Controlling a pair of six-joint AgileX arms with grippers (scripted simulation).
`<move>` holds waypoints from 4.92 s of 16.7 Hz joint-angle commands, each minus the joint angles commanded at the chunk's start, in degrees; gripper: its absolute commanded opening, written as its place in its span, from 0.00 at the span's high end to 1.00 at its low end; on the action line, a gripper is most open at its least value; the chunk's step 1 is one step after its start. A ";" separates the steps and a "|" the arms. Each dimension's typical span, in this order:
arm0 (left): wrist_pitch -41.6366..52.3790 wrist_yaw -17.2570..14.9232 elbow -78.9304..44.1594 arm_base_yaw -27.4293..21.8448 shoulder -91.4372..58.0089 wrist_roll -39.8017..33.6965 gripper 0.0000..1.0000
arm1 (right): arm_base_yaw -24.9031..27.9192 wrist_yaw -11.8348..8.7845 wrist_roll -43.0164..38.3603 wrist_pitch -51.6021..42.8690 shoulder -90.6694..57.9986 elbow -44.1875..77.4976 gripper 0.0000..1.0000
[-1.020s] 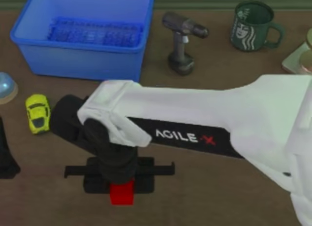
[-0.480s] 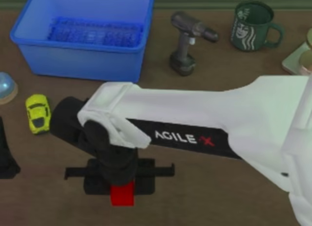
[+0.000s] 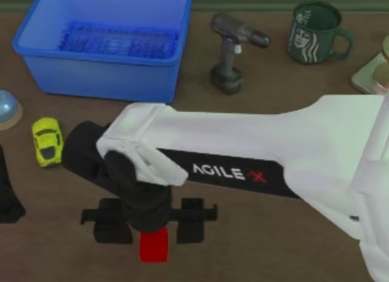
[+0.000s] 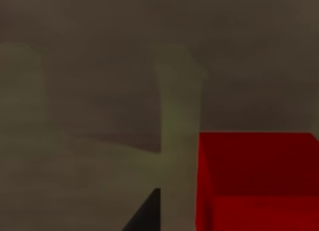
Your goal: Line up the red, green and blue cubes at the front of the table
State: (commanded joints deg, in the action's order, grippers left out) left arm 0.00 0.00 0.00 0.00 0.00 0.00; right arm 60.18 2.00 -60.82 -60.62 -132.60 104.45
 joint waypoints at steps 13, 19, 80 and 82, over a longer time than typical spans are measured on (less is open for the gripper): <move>0.00 0.00 0.00 0.00 0.00 0.00 0.00 | 0.15 0.06 -0.21 -4.31 0.75 3.85 0.00; 0.00 0.00 0.00 0.00 0.00 0.00 0.00 | 0.63 -0.03 -0.16 -14.12 2.76 11.38 0.00; 51.92 -0.19 -90.09 -26.24 -128.16 -14.50 0.45 | -59.60 -2.00 60.82 60.62 132.60 -104.45 0.00; 51.92 -0.19 -90.09 -26.24 -128.16 -14.50 0.60 | -59.60 -2.00 60.82 60.62 132.60 -104.45 0.00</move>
State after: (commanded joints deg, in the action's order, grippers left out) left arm 51.92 -0.19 -90.09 -26.24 -128.16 -14.50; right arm 0.57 0.00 0.00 0.00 0.00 0.00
